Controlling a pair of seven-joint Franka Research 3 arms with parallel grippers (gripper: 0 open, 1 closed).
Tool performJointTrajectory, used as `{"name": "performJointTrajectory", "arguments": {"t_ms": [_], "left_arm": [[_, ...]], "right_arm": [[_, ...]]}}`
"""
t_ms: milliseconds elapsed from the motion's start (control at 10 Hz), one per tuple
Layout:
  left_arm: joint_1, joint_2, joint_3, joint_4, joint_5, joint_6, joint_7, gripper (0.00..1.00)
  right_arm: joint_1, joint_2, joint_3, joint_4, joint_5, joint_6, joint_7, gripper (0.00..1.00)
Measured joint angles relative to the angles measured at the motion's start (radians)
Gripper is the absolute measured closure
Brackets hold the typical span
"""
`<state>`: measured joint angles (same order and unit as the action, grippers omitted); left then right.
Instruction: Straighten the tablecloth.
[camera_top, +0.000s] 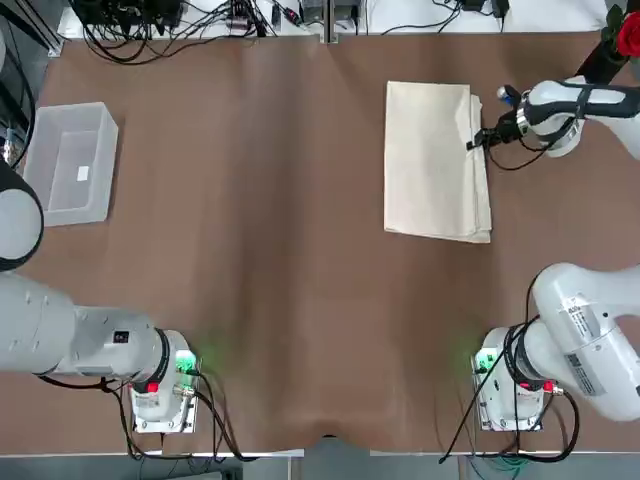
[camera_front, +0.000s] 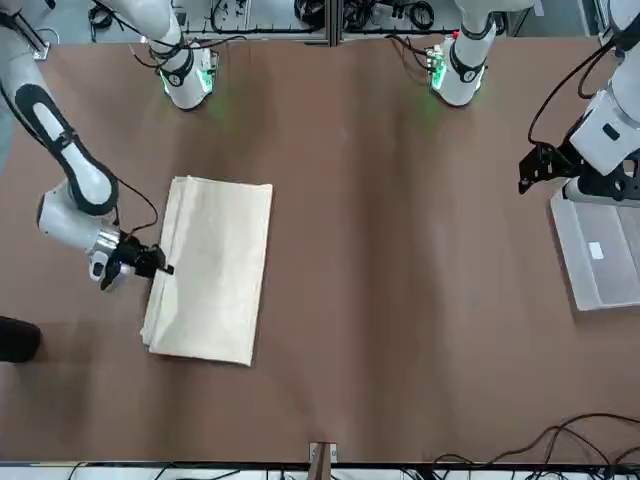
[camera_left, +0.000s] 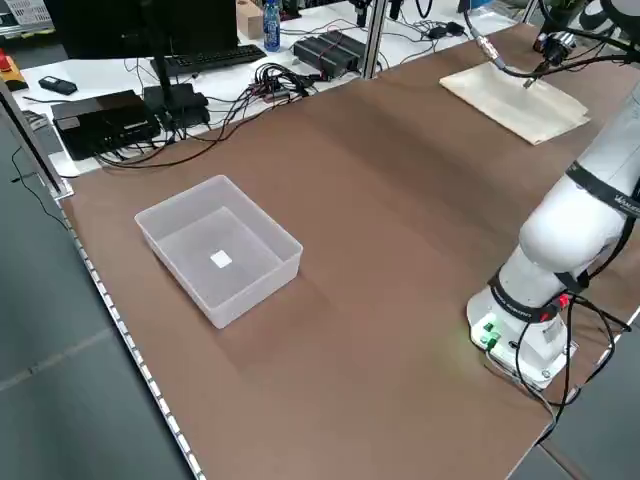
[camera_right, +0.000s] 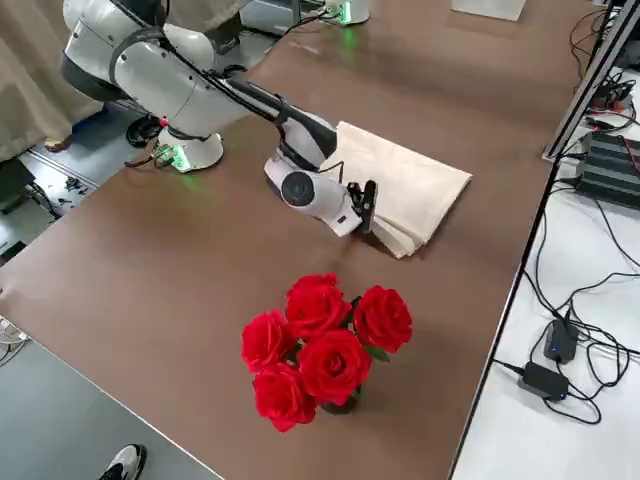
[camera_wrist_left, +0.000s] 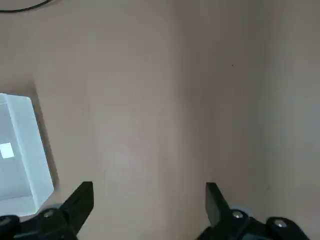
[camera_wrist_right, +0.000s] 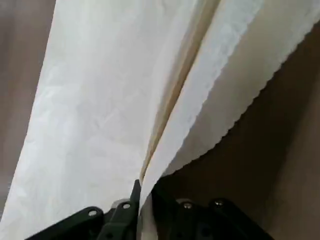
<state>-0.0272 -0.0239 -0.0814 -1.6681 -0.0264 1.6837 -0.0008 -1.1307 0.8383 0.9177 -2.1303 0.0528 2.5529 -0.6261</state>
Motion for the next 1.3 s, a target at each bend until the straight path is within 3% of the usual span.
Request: {"name": "performJointTrajectory", "arguments": {"t_ms": [300,600,800,1000,1300], "left_arm": [[0.0,0.0,0.0,0.0,0.0,0.0,0.0,0.01],[0.0,0.0,0.0,0.0,0.0,0.001,0.0,0.01],[-0.001,0.0,0.0,0.0,0.0,0.001,0.0,0.01],[-0.002,0.0,-0.001,0.0,0.0,0.001,0.0,0.01],[-0.003,0.0,-0.003,0.0,0.0,0.001,-0.001,0.01]], "right_arm": [[0.003,-0.002,-0.015,0.068,-0.006,-0.066,-0.032,0.92],[0.026,-0.002,-0.084,0.139,-0.015,-0.164,-0.091,0.92],[0.027,-0.002,-0.113,0.146,-0.015,-0.172,-0.115,0.86],[0.031,-0.002,-0.116,0.158,-0.016,-0.175,-0.135,0.63],[0.034,-0.007,-0.112,0.195,-0.062,-0.189,-0.153,0.19]]}}
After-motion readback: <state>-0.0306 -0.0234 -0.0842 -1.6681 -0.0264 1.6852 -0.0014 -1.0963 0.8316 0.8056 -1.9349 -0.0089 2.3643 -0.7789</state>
